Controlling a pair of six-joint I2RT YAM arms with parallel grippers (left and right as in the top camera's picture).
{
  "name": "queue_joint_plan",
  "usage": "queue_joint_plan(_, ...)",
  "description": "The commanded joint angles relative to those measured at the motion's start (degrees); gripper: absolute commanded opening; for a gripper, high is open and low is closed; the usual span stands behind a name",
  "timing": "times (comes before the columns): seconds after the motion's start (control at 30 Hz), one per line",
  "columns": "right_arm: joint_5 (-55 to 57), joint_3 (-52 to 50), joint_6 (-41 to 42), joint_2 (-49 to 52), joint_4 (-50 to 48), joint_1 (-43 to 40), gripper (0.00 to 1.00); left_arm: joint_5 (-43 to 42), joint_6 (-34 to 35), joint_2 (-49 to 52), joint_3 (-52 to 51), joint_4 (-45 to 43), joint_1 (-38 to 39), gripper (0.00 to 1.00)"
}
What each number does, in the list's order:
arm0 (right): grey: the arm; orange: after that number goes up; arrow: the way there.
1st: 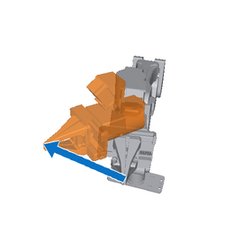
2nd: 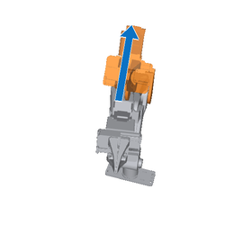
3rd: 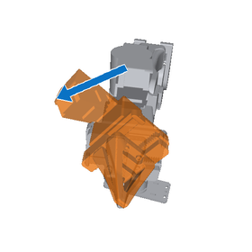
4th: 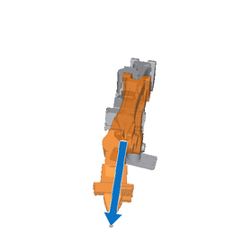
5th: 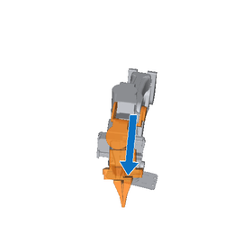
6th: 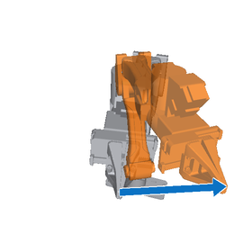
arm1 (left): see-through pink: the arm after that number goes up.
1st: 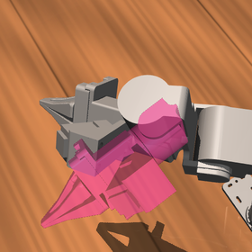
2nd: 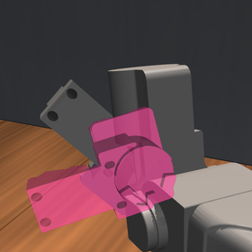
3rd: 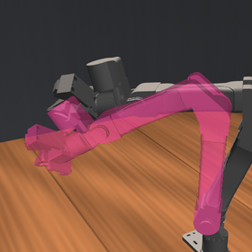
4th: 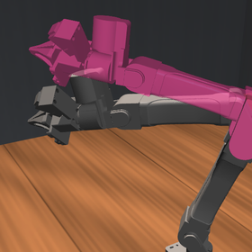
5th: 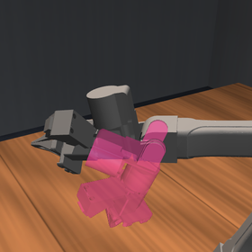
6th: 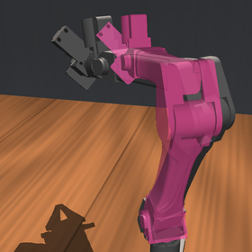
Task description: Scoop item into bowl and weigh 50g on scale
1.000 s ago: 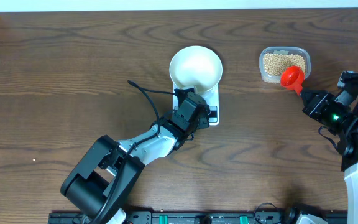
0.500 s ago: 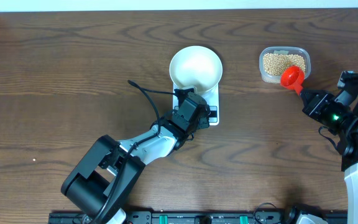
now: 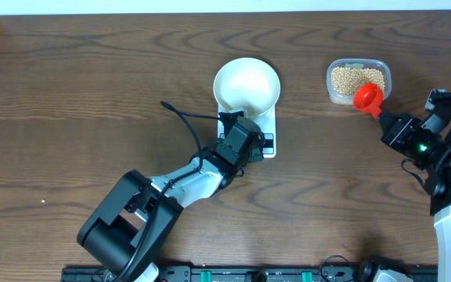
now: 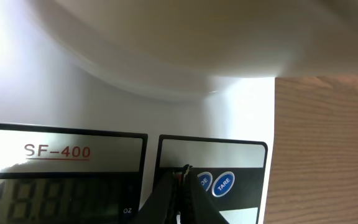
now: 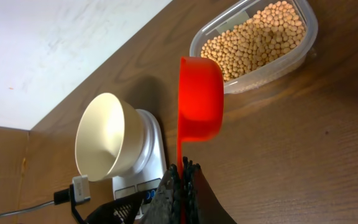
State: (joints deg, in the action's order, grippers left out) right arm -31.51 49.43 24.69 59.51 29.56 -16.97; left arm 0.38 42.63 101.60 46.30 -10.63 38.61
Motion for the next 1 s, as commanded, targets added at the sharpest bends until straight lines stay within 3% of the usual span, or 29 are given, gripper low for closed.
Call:
queue_joint_plan(0.0, -0.1, 0.8, -1.2, -0.1, 0.0, -0.3, 0.01, 1.5, 0.5, 1.2, -0.3, 0.9, 0.1, 0.07)
queue_joint_plan(0.37, -0.1, 0.8, -1.2, -0.1, 0.0, -0.3, 0.01, -0.7, 0.3, -11.7, -0.3, 5.0, 0.1, 0.07)
queue_joint_plan(0.73, -0.1, 0.8, -1.2, -0.1, 0.0, -0.3, 0.01, -1.2, -2.4, -28.5, -0.3, 23.6, -0.2, 0.07)
queue_joint_plan(0.97, -0.1, 0.8, -1.2, -0.1, -2.4, -0.3, 0.01, 1.7, -6.1, -40.4, -0.3, 31.3, -10.5, 0.07)
